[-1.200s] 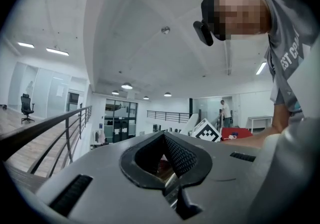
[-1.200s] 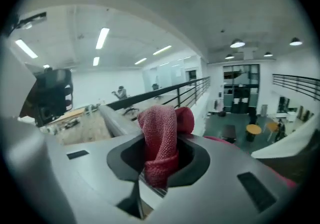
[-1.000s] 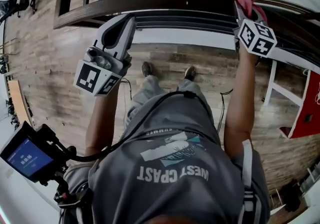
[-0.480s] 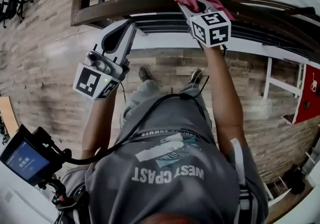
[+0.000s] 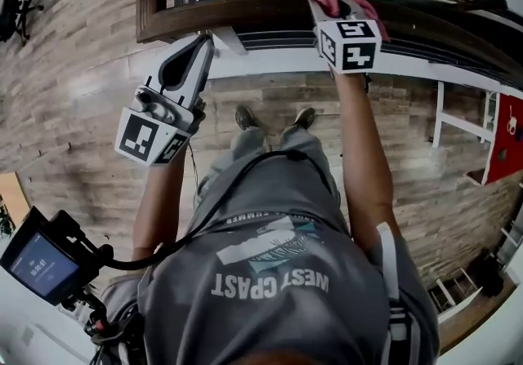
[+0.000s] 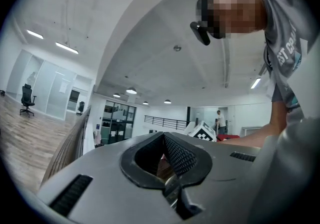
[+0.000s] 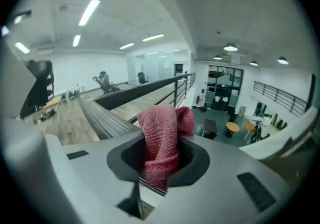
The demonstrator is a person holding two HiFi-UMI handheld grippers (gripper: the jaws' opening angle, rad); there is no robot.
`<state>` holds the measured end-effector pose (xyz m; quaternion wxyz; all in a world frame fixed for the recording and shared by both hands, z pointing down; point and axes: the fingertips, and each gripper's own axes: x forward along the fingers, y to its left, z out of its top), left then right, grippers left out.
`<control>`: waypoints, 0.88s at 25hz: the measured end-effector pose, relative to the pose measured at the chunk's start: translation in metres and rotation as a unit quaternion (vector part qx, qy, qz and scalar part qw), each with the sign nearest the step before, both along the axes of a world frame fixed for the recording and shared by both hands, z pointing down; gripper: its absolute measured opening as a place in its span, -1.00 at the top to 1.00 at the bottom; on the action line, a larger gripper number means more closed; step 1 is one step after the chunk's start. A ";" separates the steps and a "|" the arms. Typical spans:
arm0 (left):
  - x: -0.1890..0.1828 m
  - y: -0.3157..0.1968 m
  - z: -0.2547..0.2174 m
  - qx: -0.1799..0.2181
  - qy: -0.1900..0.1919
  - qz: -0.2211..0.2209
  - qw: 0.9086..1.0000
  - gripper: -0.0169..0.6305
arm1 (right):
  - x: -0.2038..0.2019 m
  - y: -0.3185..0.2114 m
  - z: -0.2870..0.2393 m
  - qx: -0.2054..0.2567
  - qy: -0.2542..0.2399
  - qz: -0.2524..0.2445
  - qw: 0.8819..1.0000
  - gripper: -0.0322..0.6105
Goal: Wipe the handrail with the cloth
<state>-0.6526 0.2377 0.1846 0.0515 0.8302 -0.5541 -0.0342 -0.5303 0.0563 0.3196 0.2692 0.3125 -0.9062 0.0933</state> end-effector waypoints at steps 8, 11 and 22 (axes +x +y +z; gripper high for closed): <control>-0.032 0.003 0.003 0.002 -0.009 -0.008 1.000 0.93 | -0.200 0.132 0.004 -0.028 0.041 -0.239 0.970 0.68; -0.047 0.007 -0.014 0.012 -0.006 -0.021 1.000 0.93 | -0.229 0.166 -0.011 -0.105 -0.076 -0.272 0.953 0.68; -0.063 0.037 0.081 -0.056 0.042 -0.010 0.998 0.93 | -0.067 0.099 0.174 0.035 0.000 -0.064 0.997 0.68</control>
